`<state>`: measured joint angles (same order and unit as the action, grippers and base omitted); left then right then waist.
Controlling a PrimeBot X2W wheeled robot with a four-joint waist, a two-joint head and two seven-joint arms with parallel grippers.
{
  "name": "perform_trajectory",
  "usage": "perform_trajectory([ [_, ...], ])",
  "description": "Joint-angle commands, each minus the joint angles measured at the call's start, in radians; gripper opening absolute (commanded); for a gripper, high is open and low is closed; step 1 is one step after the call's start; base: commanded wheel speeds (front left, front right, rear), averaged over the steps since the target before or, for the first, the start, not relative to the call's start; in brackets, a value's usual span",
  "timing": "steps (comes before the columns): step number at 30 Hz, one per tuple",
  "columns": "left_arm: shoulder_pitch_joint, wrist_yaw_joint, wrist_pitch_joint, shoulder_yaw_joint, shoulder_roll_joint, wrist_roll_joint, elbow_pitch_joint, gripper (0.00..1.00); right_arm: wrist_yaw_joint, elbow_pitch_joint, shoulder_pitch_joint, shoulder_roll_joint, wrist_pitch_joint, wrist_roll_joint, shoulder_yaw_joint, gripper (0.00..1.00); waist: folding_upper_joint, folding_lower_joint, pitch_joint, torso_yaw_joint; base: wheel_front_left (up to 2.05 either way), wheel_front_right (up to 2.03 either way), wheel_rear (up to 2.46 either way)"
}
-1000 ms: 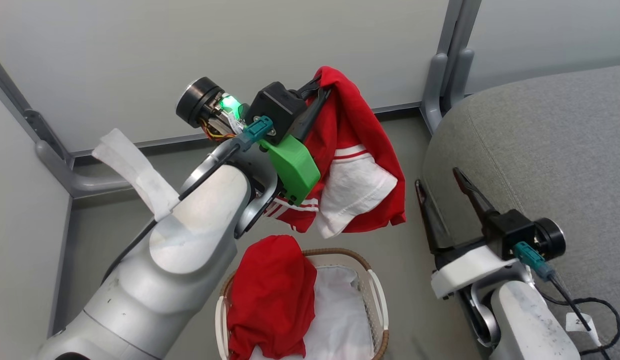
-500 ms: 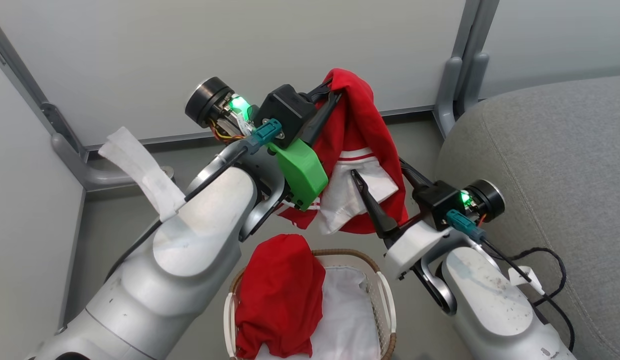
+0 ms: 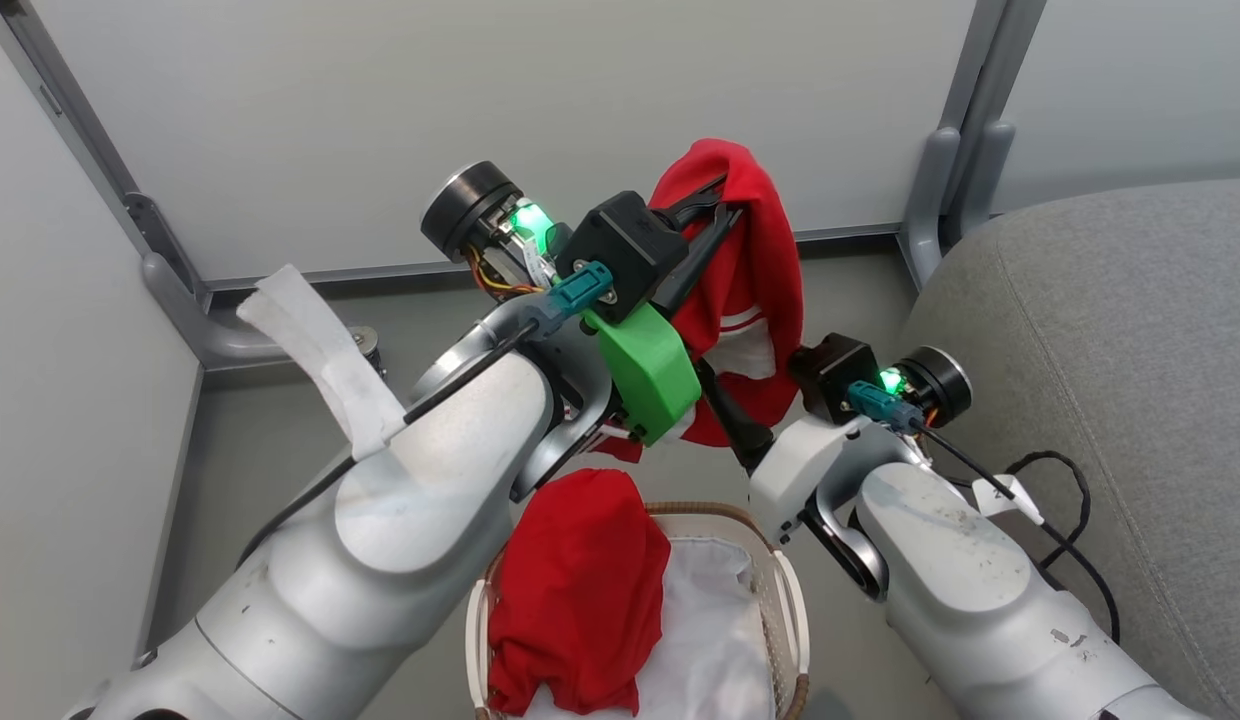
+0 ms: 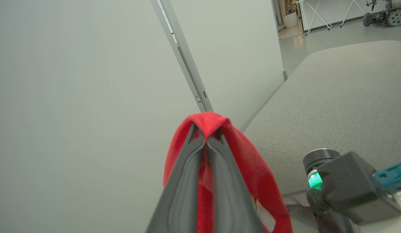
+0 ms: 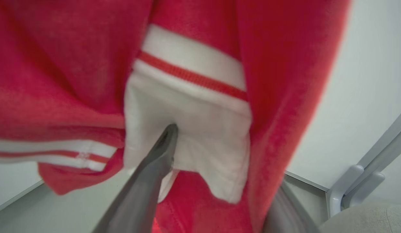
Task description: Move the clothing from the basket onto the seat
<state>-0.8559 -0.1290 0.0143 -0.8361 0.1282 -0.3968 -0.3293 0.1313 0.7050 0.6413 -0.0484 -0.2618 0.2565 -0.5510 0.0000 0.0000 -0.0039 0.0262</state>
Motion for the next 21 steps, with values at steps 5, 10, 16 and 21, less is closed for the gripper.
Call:
perform_trajectory([
  [5,0.022,0.011,0.004,0.014,0.018,-0.018,0.005,0.00,-0.001,0.027,0.046,-0.004,-0.005,0.038,-0.025,0.00,0.0000,0.0000,0.003,0.001,0.00,0.00,0.00],
  [10,0.042,0.025,0.010,0.035,0.054,-0.036,-0.007,0.00,-0.001,0.022,0.046,-0.004,-0.005,0.038,-0.027,0.00,0.0000,0.0000,0.007,-0.008,0.00,0.00,0.00],
  [16,0.067,0.044,0.031,0.070,0.091,-0.065,-0.015,0.17,-0.001,0.013,0.042,-0.004,-0.005,0.022,-0.002,0.00,0.0000,0.0000,0.012,-0.019,0.00,0.00,0.00],
  [21,0.102,0.059,0.053,0.094,0.125,-0.079,-0.022,1.00,-0.001,-0.014,0.033,-0.004,-0.005,0.003,0.045,0.00,0.0000,0.0000,0.015,-0.025,0.00,0.00,0.00],
])
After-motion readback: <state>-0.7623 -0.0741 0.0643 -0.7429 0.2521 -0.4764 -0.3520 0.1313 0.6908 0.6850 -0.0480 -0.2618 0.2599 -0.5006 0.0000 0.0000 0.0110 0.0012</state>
